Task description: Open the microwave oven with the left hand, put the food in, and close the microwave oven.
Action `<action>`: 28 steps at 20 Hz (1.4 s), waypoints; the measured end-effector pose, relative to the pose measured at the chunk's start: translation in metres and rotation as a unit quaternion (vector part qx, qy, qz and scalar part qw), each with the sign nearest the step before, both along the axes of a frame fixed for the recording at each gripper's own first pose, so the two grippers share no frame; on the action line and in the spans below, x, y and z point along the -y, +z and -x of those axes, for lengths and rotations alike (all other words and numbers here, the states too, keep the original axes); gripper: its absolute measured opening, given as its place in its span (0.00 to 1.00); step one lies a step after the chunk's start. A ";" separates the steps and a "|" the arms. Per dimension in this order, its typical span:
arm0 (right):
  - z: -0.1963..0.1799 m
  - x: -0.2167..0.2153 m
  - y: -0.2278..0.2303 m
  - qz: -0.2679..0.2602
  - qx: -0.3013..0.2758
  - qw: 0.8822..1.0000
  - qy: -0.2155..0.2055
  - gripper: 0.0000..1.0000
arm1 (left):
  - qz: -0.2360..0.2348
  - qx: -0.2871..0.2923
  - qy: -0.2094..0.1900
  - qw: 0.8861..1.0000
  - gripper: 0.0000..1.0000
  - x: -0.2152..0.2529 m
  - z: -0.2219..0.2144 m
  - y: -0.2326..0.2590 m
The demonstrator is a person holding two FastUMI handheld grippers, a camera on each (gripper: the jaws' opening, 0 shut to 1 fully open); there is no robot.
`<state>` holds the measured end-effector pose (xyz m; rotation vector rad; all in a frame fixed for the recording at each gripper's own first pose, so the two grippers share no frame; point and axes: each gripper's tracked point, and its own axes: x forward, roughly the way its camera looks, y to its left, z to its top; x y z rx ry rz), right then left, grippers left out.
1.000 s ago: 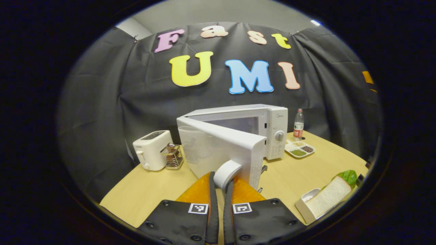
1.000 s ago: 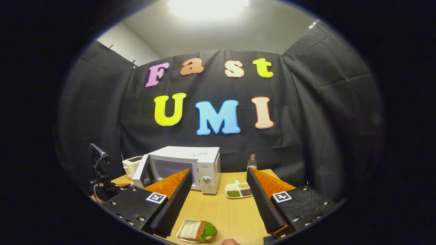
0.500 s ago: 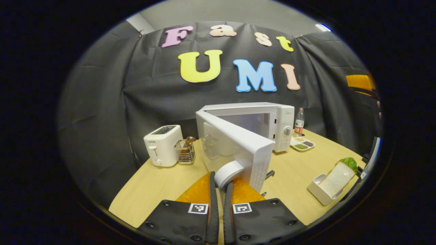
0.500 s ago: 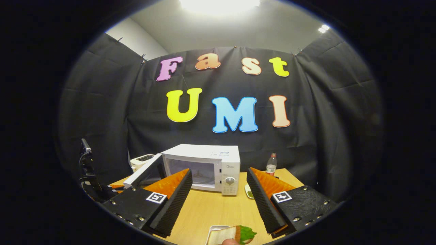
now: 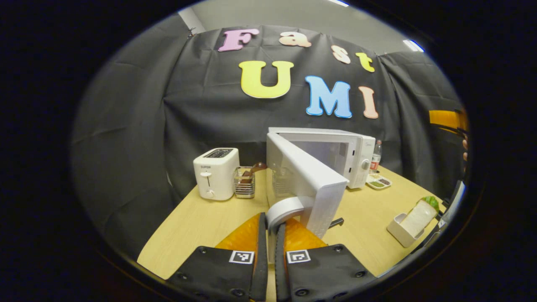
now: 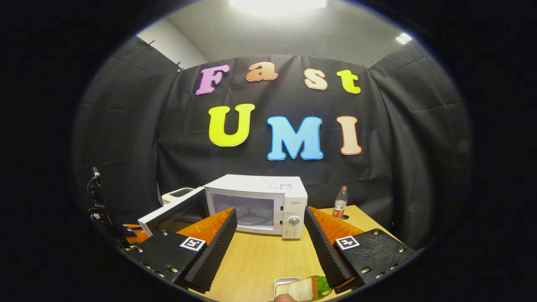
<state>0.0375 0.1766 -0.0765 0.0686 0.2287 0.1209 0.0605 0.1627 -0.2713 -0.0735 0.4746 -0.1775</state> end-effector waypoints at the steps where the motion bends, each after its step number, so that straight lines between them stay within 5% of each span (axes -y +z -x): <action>1: 0.000 0.000 -0.002 -0.001 -0.005 1.000 0.001 0.97 | 0.008 -0.003 0.010 1.000 0.19 -0.005 0.004 0.000; 3: 0.001 0.003 -0.005 -0.003 -0.013 1.000 0.004 0.97 | 0.003 -0.001 0.036 0.999 0.19 -0.018 0.011 0.001; 6: 0.000 0.012 -0.015 -0.005 -0.032 0.999 0.013 0.97 | 0.007 0.019 0.085 0.996 0.42 -0.038 0.026 0.028; 8: -0.001 0.019 -0.026 -0.007 -0.053 0.998 0.023 0.97 | 0.017 0.046 0.116 0.992 0.75 -0.049 0.035 0.061; 10: 0.000 0.028 -0.043 -0.013 -0.087 0.996 0.035 0.97 | 0.009 0.076 0.138 0.987 0.96 -0.055 0.044 0.095; 19: 0.020 0.074 -0.140 -0.085 -0.272 0.956 0.065 0.97 | -0.030 0.155 0.147 0.976 0.98 -0.008 0.086 0.195; 28: 0.054 0.093 -0.221 -0.104 -0.403 0.904 0.103 0.98 | -0.047 0.134 0.155 0.978 0.96 0.041 0.107 0.188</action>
